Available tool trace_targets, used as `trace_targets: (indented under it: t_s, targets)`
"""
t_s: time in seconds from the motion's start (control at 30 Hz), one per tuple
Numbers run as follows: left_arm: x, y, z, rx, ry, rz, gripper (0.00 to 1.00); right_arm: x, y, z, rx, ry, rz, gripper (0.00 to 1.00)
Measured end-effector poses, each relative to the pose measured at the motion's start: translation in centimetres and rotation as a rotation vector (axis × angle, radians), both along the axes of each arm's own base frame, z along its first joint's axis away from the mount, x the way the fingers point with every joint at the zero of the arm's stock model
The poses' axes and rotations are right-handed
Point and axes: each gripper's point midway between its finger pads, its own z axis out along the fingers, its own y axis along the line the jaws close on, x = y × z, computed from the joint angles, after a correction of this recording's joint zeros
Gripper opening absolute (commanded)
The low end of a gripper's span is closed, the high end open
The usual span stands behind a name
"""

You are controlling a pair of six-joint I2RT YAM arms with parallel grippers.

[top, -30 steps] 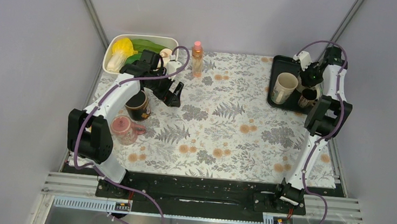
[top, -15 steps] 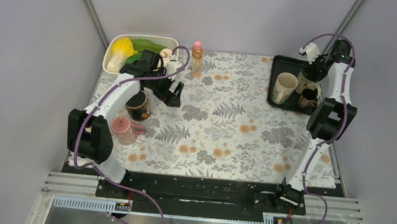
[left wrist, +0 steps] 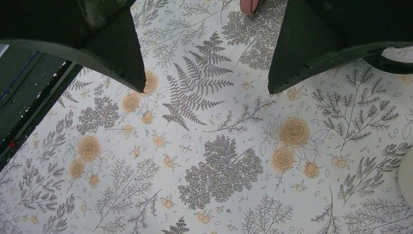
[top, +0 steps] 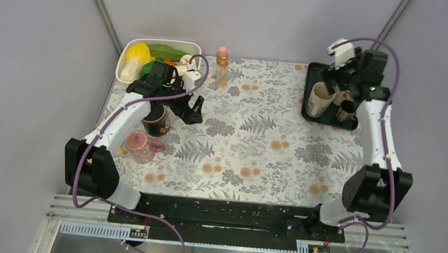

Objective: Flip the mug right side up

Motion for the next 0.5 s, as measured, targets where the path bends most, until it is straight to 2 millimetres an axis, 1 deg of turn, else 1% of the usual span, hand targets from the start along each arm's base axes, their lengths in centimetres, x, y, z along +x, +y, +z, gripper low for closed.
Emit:
trace_targets:
  t_s: [0.03, 0.1, 0.13, 0.17, 0.2, 0.23, 0.27, 0.33, 0.37, 0.4, 0.5]
  targets:
    - [-0.2, -0.1, 0.1, -0.009, -0.007, -0.003, 0.99, -0.8, 2.6, 0.5, 0.003, -0.03, 0.023, 0.96]
    - [-0.7, -0.1, 0.0, -0.021, -0.017, -0.004, 0.99, -2.4, 7.9, 0.1, 0.035, -0.063, 0.087, 0.93]
    - [-0.9, -0.1, 0.0, -0.027, -0.022, -0.005, 0.99, -3.5, 10.8, -0.8, 0.059, -0.064, 0.131, 0.92]
    - [-1.1, -0.1, -0.1, -0.032, -0.024, -0.003, 0.99, -4.5, 13.1, -2.0, 0.083, -0.058, 0.167, 0.9]
    - [-1.3, -0.1, -0.2, -0.036, -0.024, -0.003, 0.99, -5.6, 15.0, -4.0, 0.104, -0.033, 0.194, 0.87]
    - [-1.5, -0.1, -0.4, -0.042, -0.024, -0.001, 0.99, -6.3, 15.5, -6.1, 0.114, 0.004, 0.187, 0.85]
    - [-1.7, -0.2, -0.5, -0.046, -0.021, -0.001, 0.99, -6.8, 16.3, -7.8, 0.116, 0.038, 0.195, 0.82]
    - [-1.9, -0.2, -0.7, -0.053, -0.017, 0.001, 0.99, -7.0, 16.5, -11.8, 0.087, 0.129, 0.149, 0.75]
    - [-1.8, -0.3, -0.8, -0.056, -0.018, 0.001, 0.99, -6.7, 16.3, -13.5, 0.063, 0.165, 0.12, 0.73]
    - [-1.8, -0.3, -0.9, -0.058, -0.018, 0.002, 0.99, -6.3, 16.1, -14.8, 0.044, 0.187, 0.098, 0.7]
    - [-1.7, -0.4, -1.0, -0.065, -0.024, 0.004, 0.99, -5.1, 14.6, -19.0, -0.055, 0.264, 0.003, 0.63]
